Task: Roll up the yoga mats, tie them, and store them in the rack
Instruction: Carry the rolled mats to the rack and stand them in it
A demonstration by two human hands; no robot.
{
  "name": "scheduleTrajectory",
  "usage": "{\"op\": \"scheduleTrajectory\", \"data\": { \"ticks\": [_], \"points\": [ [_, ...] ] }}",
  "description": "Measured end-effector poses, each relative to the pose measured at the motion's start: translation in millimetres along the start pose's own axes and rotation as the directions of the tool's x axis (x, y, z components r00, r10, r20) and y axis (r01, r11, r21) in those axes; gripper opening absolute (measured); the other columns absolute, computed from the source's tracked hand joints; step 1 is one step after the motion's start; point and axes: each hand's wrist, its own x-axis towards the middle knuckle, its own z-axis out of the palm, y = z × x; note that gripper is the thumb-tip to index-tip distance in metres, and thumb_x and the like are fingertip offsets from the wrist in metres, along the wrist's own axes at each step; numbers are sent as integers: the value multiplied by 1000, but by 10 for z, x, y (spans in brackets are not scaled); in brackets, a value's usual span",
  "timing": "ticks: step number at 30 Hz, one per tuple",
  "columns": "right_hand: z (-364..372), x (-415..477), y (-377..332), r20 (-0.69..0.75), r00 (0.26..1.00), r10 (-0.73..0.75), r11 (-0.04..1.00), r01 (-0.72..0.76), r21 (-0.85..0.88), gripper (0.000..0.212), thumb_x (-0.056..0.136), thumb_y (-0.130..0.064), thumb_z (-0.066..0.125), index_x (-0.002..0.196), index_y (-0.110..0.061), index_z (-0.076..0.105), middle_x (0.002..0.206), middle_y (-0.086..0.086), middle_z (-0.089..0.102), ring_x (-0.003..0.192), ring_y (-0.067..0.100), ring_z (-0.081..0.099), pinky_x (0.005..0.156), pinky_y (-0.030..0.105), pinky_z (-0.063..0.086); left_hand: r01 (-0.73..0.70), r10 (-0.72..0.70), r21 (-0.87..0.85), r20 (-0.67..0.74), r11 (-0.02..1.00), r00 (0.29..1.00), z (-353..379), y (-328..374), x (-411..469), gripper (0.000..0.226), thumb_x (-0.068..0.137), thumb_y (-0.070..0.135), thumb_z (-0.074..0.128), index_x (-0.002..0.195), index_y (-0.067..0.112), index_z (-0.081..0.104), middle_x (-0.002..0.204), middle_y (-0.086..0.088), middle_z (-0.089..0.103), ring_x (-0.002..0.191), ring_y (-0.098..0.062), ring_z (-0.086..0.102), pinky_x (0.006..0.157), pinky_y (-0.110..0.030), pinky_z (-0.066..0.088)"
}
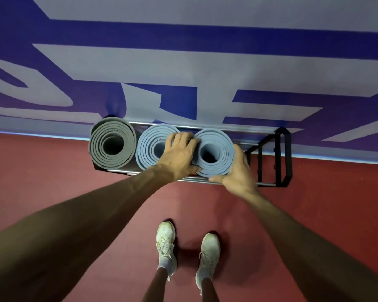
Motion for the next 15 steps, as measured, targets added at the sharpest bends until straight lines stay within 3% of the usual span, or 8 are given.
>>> {"op": "scheduleTrajectory", "data": {
  "ticks": [9, 15],
  "points": [
    [-183, 81, 94, 87, 995, 40, 999, -40, 1, 112, 54, -18, 94, 145, -22, 28, 137, -6, 43, 123, 8, 40, 102, 25, 33, -6, 7, -41, 30, 999, 1000, -49, 48, 15, 85, 75, 47, 72, 144, 17, 34, 143, -5, 36, 134, -22, 29, 115, -34, 9],
    [-418, 71, 128, 120, 988, 94, 995, -91, -27, 97, 65, -28, 89, 144, -24, 32, 135, -6, 50, 124, 12, 47, 107, 34, 37, 86, -76, -170, 66, 982, 995, -239, 248, 87, 89, 79, 42, 72, 148, 19, 21, 136, -4, 44, 129, -22, 36, 110, -35, 17]
  ]
}}
